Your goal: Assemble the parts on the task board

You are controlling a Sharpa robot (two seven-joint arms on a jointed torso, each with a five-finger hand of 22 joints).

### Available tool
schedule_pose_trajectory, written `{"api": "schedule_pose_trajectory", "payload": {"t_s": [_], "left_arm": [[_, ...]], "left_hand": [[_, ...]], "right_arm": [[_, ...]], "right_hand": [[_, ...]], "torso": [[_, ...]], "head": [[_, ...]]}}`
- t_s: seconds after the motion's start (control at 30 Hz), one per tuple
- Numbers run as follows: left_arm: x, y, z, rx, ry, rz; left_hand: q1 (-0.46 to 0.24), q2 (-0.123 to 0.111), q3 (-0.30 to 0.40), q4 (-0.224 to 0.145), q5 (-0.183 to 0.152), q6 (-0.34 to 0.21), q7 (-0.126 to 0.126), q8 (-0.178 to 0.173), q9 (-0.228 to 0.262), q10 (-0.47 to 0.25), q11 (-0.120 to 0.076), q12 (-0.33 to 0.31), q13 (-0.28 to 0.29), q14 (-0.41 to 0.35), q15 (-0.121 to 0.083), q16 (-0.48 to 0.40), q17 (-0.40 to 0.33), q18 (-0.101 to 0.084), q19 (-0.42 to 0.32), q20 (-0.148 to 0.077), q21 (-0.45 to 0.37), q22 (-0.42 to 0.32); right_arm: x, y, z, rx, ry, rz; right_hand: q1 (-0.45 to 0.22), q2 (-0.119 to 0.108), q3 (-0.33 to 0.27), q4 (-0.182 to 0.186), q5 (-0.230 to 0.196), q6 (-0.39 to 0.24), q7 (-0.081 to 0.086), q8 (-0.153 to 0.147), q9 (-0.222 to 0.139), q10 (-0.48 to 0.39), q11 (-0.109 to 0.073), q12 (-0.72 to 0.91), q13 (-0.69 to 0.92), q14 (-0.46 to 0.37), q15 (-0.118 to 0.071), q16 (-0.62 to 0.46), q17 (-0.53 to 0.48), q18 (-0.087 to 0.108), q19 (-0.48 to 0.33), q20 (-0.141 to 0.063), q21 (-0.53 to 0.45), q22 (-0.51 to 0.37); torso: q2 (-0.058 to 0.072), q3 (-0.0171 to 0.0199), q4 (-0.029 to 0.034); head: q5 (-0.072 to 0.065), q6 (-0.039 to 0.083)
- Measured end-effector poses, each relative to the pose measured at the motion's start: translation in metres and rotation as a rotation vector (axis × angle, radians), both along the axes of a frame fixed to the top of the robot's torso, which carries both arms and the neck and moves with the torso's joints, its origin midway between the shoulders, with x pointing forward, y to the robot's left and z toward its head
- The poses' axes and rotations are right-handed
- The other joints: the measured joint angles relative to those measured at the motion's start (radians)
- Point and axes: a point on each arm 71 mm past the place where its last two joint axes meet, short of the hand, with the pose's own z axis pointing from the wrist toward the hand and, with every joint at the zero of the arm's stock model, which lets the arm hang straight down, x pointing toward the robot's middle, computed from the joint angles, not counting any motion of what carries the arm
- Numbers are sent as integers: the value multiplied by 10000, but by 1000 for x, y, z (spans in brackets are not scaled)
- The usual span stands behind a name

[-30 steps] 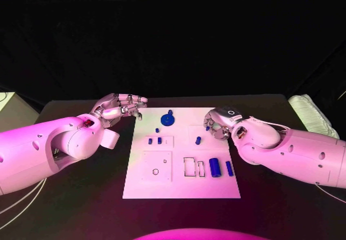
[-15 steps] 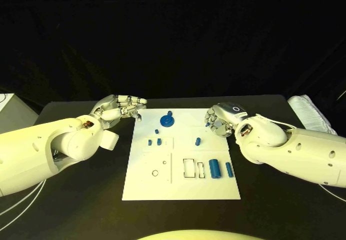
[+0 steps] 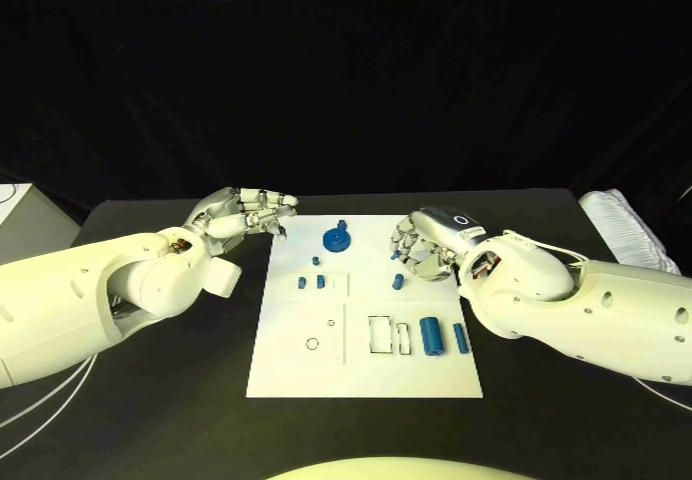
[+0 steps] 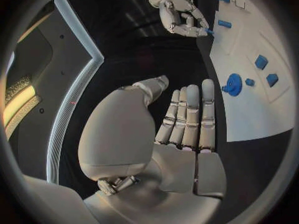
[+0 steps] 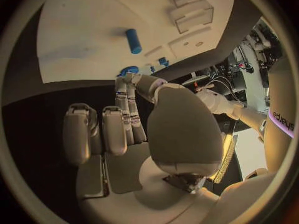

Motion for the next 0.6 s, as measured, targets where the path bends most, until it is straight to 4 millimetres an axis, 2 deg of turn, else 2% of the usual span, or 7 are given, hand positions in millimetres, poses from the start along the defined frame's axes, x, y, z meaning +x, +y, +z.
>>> {"api": "schedule_pose_trajectory", "payload": {"t_s": [0.33, 0.6], "left_arm": [[0, -2, 0, -2, 40, -51], [-2, -4, 0, -21, 63, -130]], "left_hand": [[0, 0, 0, 0, 0, -34, -34, 0, 1, -36, 36, 0, 0, 0, 0, 1, -1, 0, -1, 0, 0, 0], [0, 0, 1, 0, 0, -34, -34, 0, 1, -36, 35, 0, -9, 0, 0, 1, -1, 0, -1, 0, 0, 1]], "right_arm": [[-22, 45, 0, 146, 384, 1170], [-34, 70, -13, 42, 783, 1763]], "right_hand": [[-40, 20, -26, 23, -1, 7, 12, -47, 14, -1, 1, 0, -8, 0, 0, 0, 0, 1, 0, 0, 0, 8], [-50, 29, -28, 21, -3, 2, 16, -7, 16, -1, 2, 0, -19, 0, 0, 0, -8, 1, 0, 0, -1, 7]], "torso": [[6, -10, 14], [9, -13, 12]], "head": [[227, -104], [365, -169]]}}
